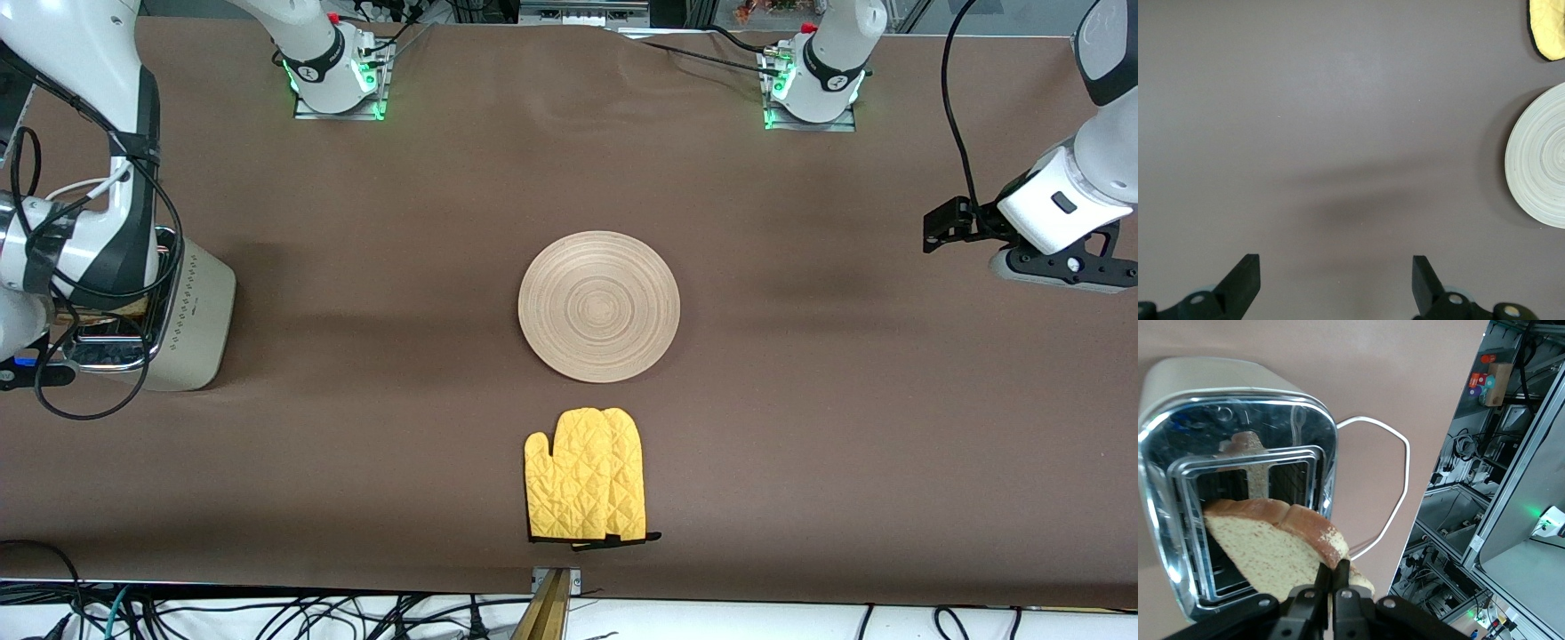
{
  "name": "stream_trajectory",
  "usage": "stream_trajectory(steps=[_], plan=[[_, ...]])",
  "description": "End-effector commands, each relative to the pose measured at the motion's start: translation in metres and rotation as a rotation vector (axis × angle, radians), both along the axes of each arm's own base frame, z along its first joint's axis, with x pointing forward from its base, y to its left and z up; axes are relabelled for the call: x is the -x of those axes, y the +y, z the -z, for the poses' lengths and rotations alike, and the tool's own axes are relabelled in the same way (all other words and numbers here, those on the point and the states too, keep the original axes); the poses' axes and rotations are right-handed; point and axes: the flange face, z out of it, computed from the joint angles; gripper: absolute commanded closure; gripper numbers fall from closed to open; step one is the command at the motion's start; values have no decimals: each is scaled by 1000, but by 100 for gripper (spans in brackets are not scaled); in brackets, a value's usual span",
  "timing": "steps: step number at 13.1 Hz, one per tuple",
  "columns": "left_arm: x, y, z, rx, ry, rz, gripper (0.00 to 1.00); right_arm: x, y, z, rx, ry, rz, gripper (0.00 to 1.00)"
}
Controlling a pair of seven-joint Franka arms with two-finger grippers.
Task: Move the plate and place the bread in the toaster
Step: 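Lower the bread into a toaster slot with the right gripper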
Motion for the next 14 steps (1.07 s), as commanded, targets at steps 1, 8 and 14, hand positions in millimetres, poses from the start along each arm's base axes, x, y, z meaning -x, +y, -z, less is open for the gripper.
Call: stream_trajectory(steps=[1, 8, 14], plan=[[-4, 0, -6, 21, -3, -2, 0, 3, 9, -7, 15, 12, 29, 100], [-4, 0, -6, 21, -3, -1, 0, 5, 10, -7, 181, 15, 77, 100], [-4, 0, -6, 21, -1, 1, 0, -1, 45, 7, 231, -40, 103, 100]])
